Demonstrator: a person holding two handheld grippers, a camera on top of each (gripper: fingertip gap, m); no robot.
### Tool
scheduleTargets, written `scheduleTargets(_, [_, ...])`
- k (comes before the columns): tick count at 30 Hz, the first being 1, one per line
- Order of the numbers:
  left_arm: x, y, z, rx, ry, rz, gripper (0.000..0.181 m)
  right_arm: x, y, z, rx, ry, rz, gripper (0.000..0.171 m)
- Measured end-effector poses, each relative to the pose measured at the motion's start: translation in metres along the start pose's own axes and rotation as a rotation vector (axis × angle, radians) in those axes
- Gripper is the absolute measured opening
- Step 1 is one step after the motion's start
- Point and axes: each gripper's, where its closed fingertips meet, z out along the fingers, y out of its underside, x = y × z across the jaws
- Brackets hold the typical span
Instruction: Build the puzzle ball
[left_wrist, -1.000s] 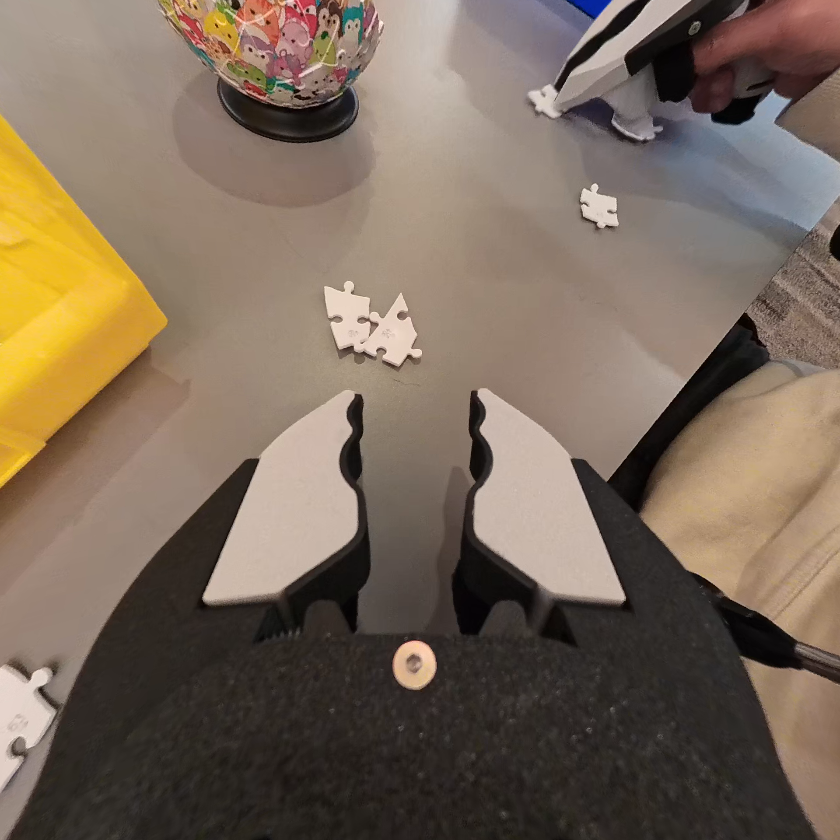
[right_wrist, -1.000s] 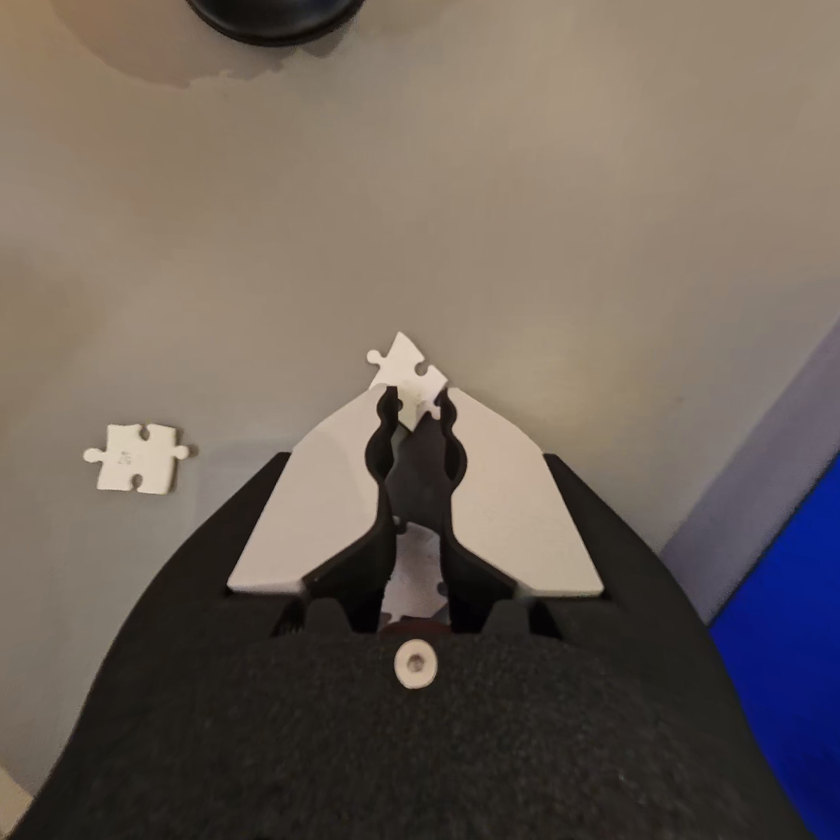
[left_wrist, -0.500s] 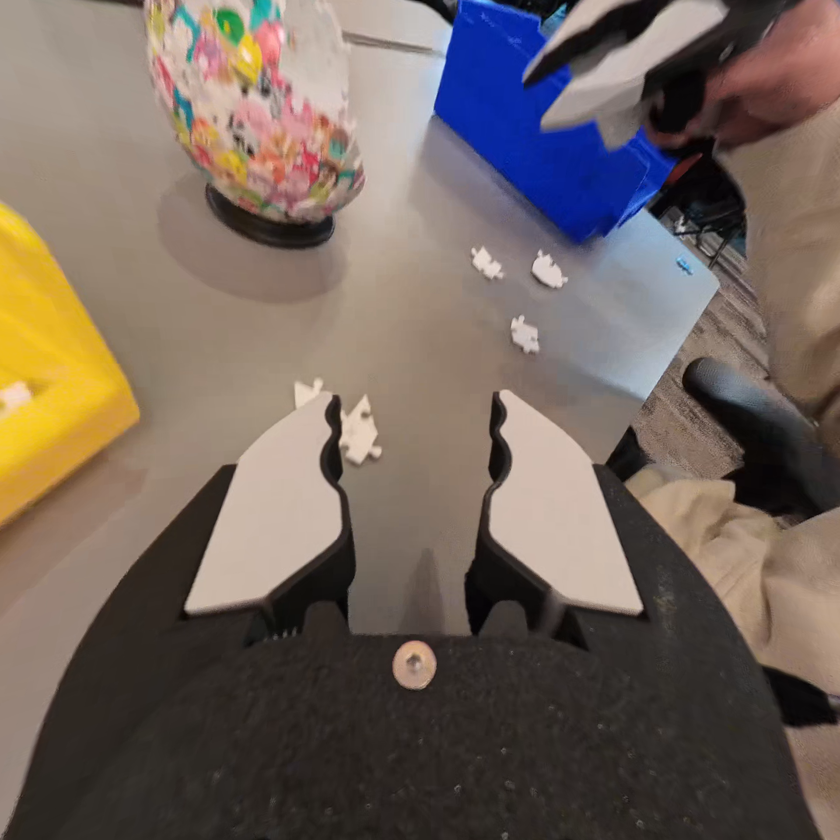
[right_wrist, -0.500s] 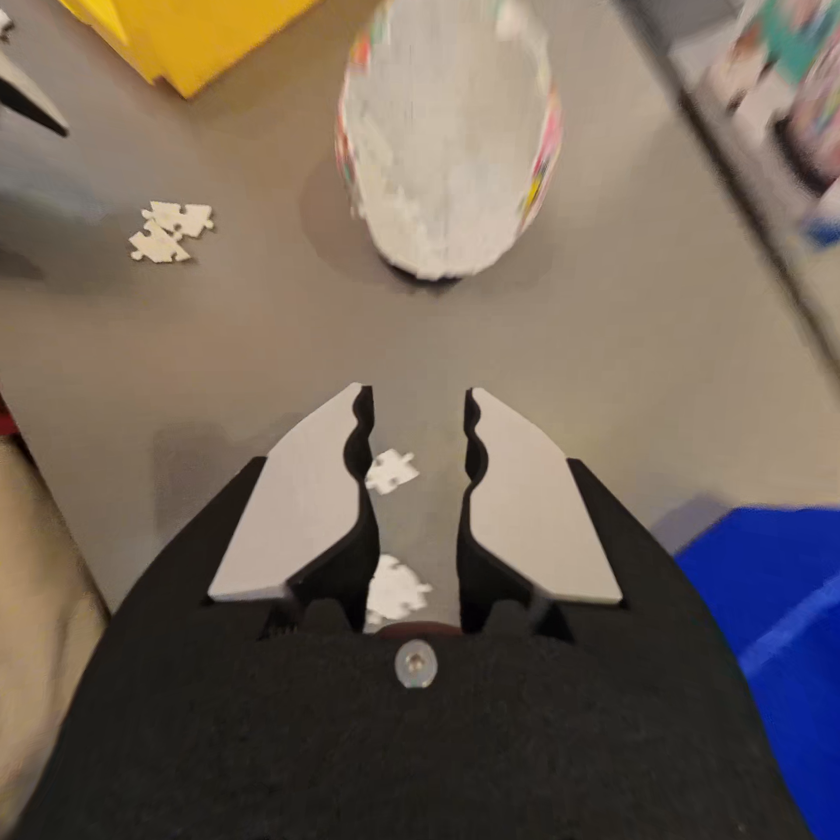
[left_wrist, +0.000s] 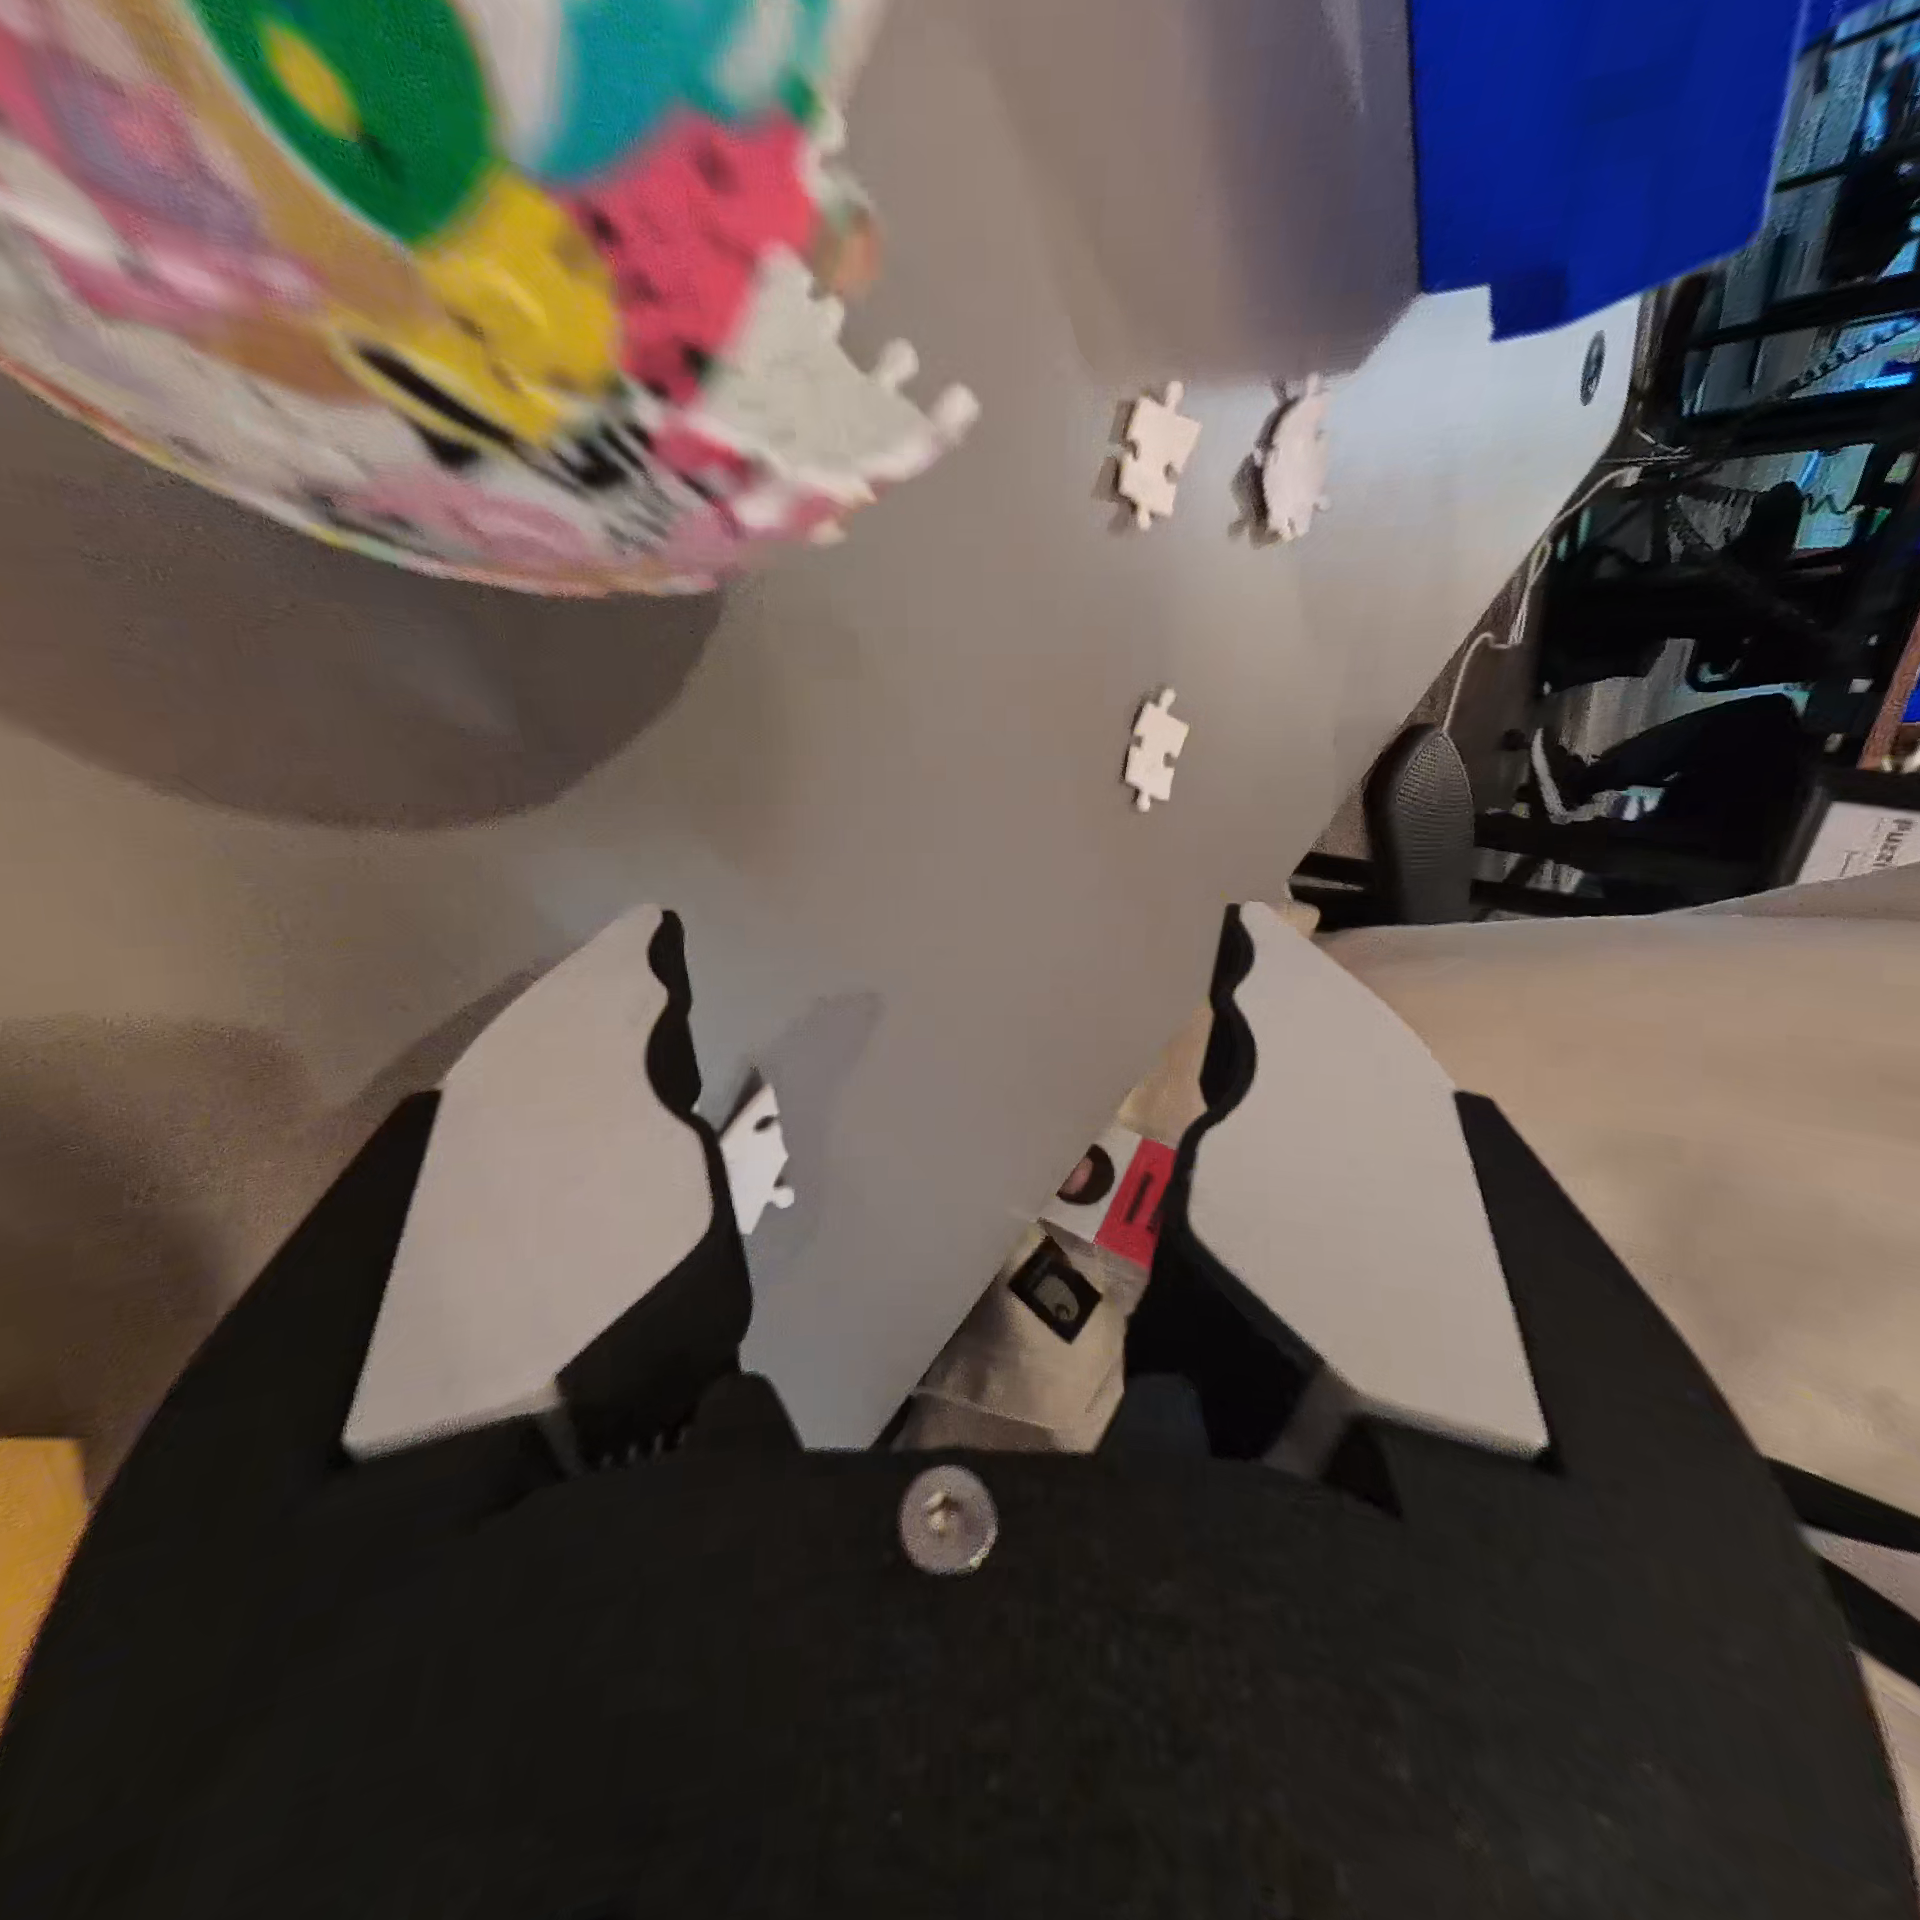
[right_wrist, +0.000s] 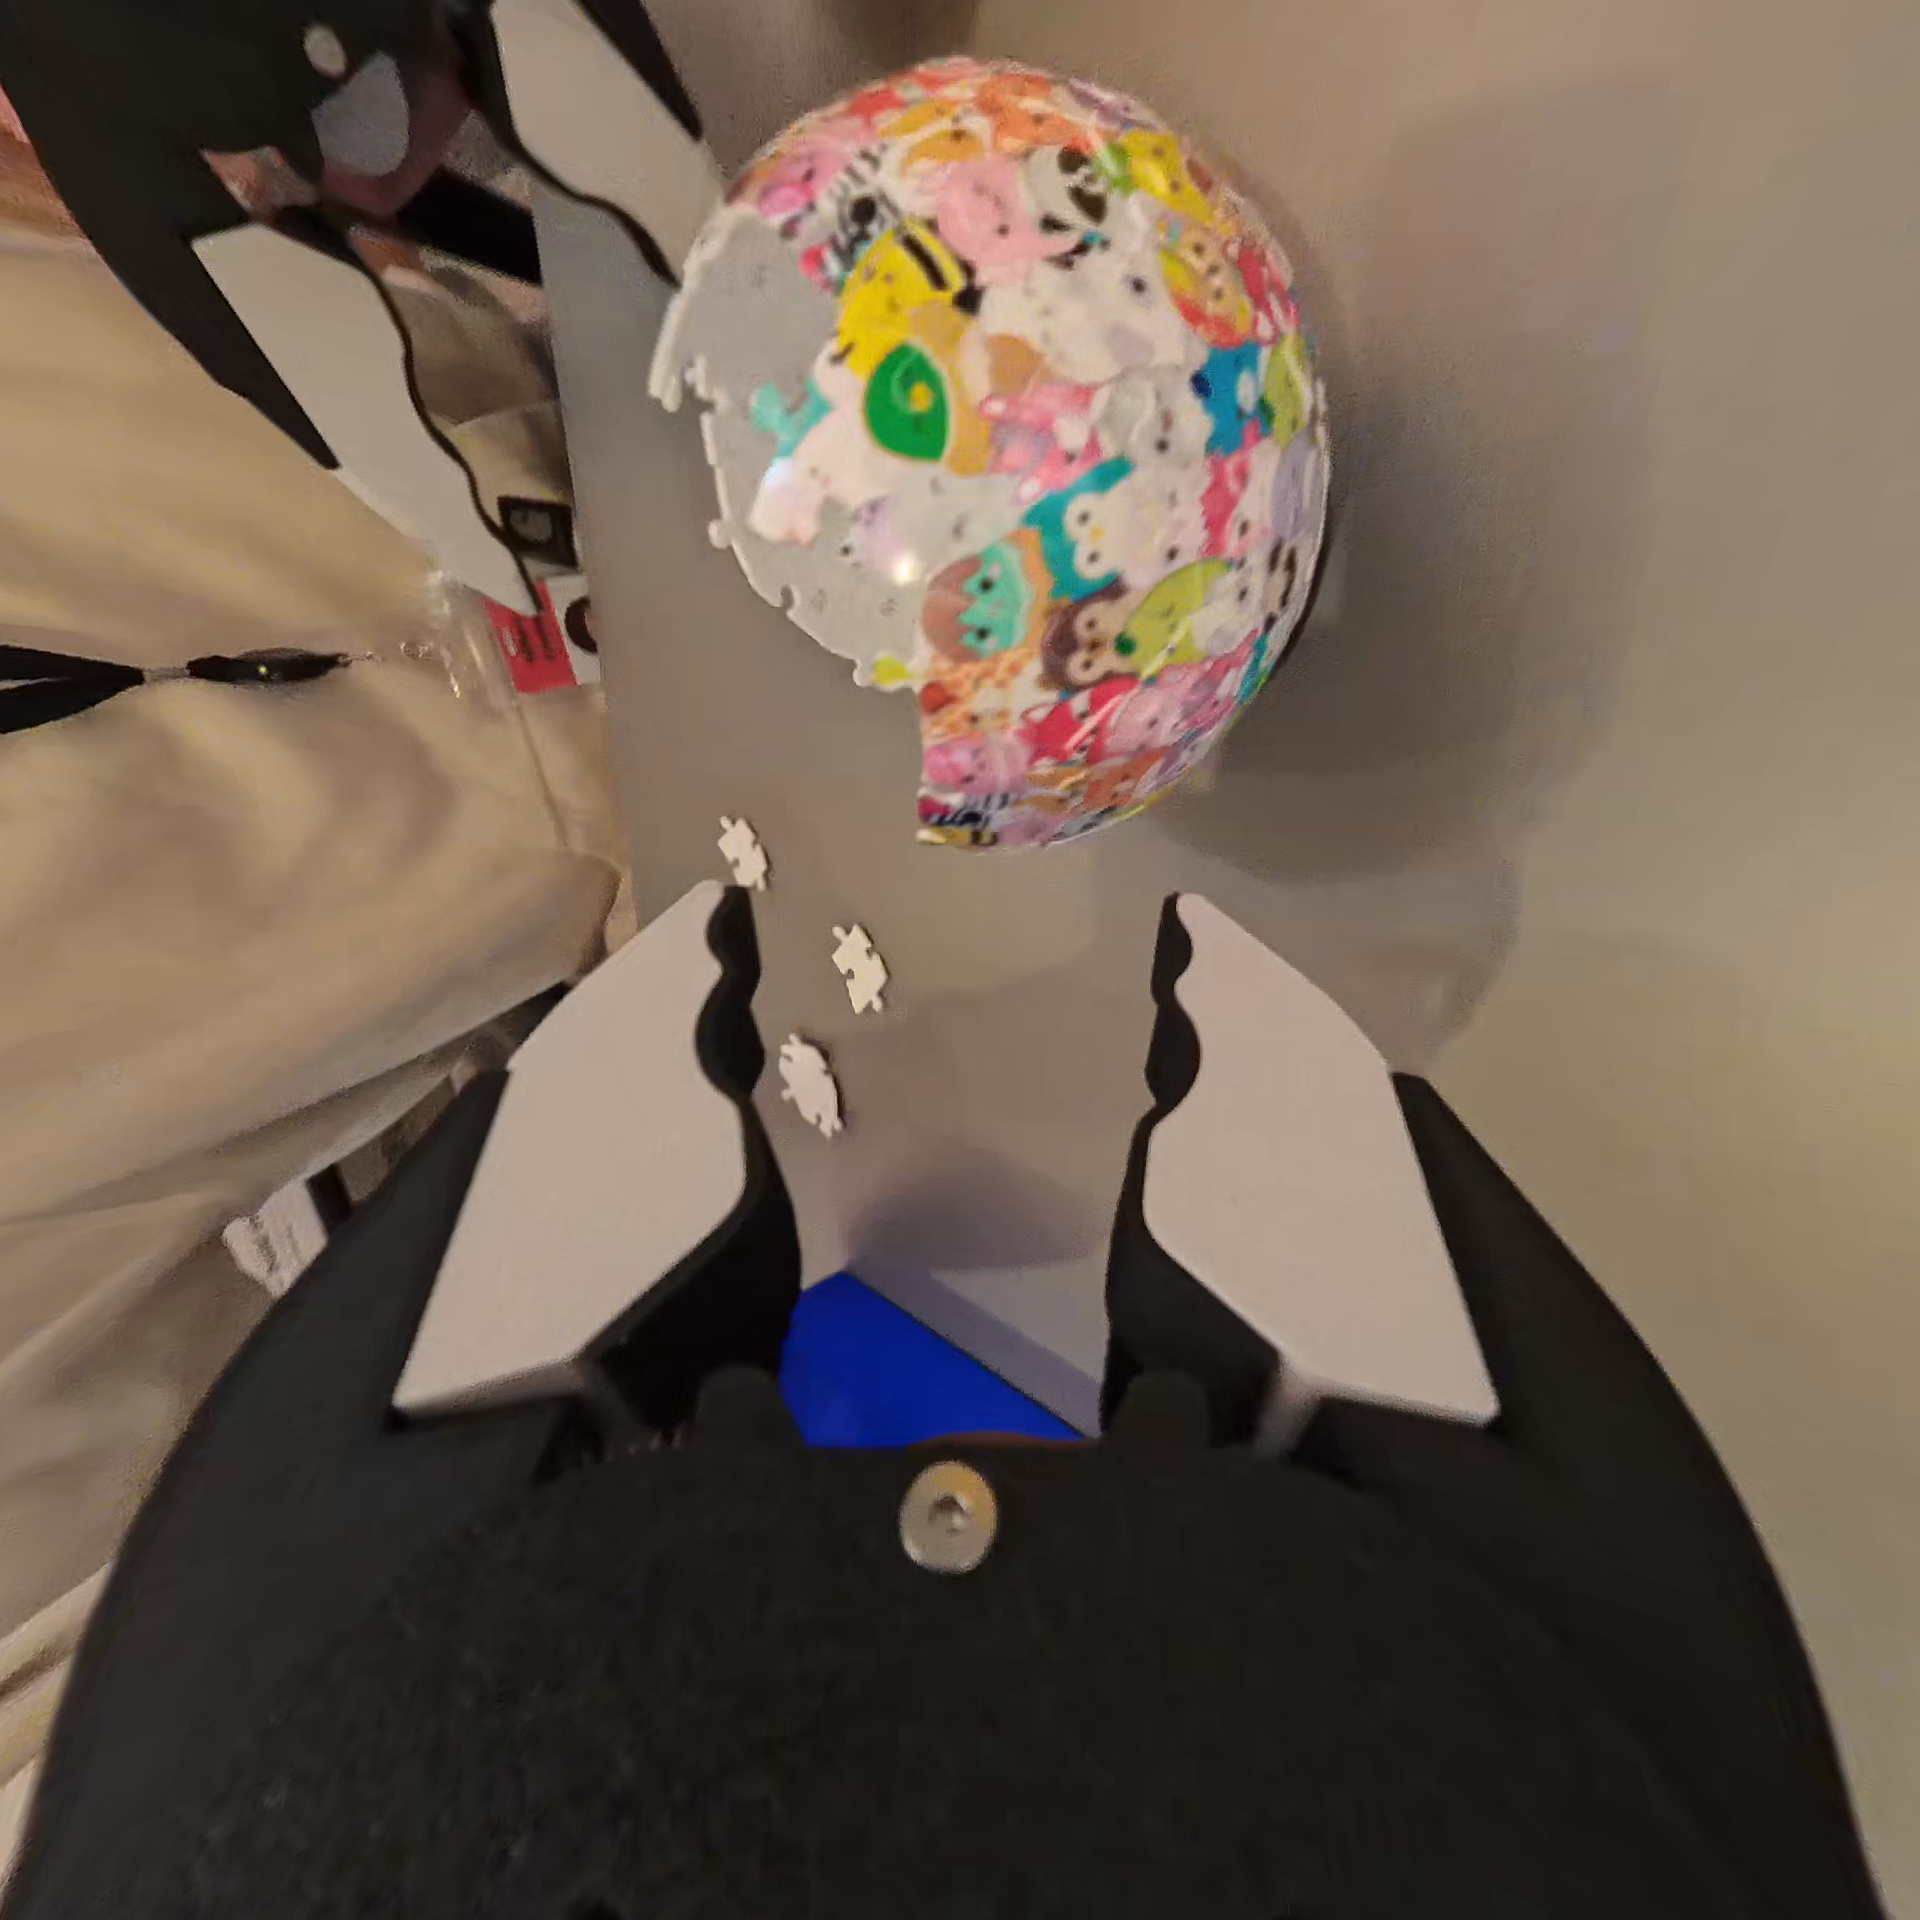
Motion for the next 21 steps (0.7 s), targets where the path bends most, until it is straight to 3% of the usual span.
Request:
scheduleTargets(4, [-0.021,-0.017,-0.006,-0.061,-0.043,-0.06,0.101,0.007,-0.014,0.004,-0.09,-0.039,-0.073,0.074])
scheduleTargets(13, [-0.013,-0.037,0.004,-0.14,0.146,-0.109,0.097,0.008,-0.007,0.012,-0.336,-0.16,-0.062,0.077])
scheduleTargets(21, [-0.018,-0.047,0.007,-0.14,0.173,-0.103,0.094,0.016,-0.006,0.028,-0.374,-0.16,-0.034,0.073])
